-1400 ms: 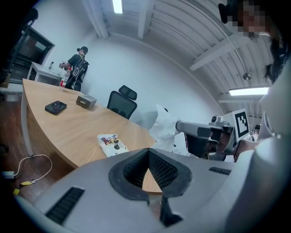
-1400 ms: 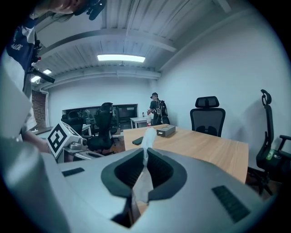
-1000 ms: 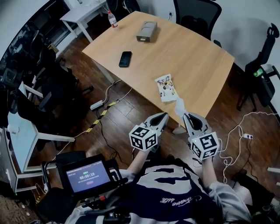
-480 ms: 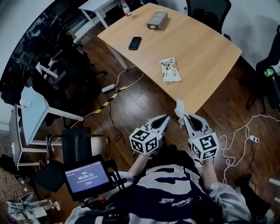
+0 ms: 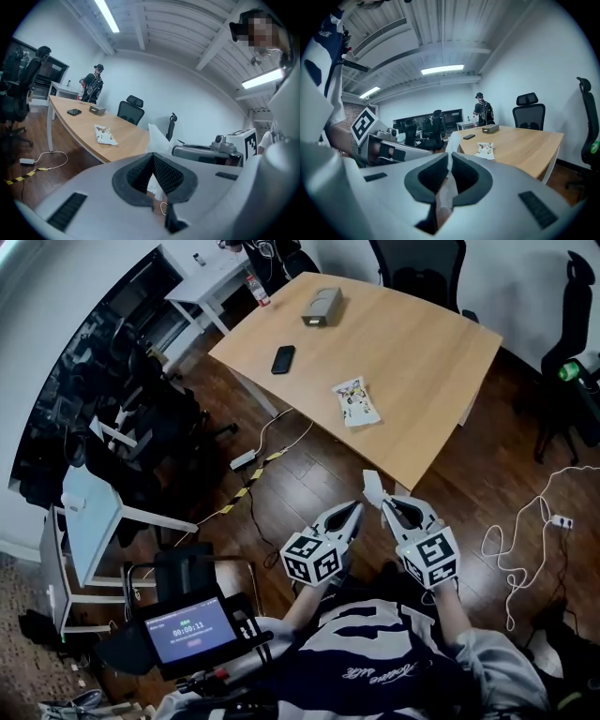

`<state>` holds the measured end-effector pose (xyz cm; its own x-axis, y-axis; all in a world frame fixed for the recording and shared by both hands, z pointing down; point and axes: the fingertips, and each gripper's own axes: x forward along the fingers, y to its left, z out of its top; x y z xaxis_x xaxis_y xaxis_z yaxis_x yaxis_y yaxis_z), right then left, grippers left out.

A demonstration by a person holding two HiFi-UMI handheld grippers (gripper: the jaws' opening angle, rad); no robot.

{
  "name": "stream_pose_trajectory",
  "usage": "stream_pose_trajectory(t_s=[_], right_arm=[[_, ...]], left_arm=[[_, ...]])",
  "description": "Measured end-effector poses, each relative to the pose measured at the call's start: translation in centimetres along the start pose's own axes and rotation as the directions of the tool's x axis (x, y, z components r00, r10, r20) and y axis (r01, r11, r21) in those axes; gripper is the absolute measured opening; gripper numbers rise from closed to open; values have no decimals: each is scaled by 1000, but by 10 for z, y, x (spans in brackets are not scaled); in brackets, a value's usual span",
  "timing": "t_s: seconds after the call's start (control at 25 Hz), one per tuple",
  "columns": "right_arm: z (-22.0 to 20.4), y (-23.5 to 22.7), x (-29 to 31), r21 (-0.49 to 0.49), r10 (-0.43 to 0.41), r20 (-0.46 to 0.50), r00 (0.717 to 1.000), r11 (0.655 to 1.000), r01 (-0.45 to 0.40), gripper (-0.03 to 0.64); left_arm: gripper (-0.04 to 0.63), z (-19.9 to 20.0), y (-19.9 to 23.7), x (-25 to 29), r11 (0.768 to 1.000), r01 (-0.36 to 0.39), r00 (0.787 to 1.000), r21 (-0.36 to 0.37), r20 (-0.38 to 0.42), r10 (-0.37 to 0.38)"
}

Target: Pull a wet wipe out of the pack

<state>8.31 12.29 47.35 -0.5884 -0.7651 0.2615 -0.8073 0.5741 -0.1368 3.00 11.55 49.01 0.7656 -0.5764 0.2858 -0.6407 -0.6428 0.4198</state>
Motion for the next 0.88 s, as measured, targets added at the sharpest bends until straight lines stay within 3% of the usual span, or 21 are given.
stream_pose_trajectory(t_s=[0.16,0.44,0.88], right_arm=[[6,6,0,-9,-20,-6,1000,1000,20,18],[13,47,19,-19,8,-20,1000,1000,-8,18],[-4,67,20,-27,-30,-59,998,999,29,17]], left_arm=[[3,10,-2,-12,1000,22,1000,7,14,-22],[3,22,27,-48,1000,-9,999,-16,49,10],[3,1,35,-67,999,20,999,-32,38,-19]])
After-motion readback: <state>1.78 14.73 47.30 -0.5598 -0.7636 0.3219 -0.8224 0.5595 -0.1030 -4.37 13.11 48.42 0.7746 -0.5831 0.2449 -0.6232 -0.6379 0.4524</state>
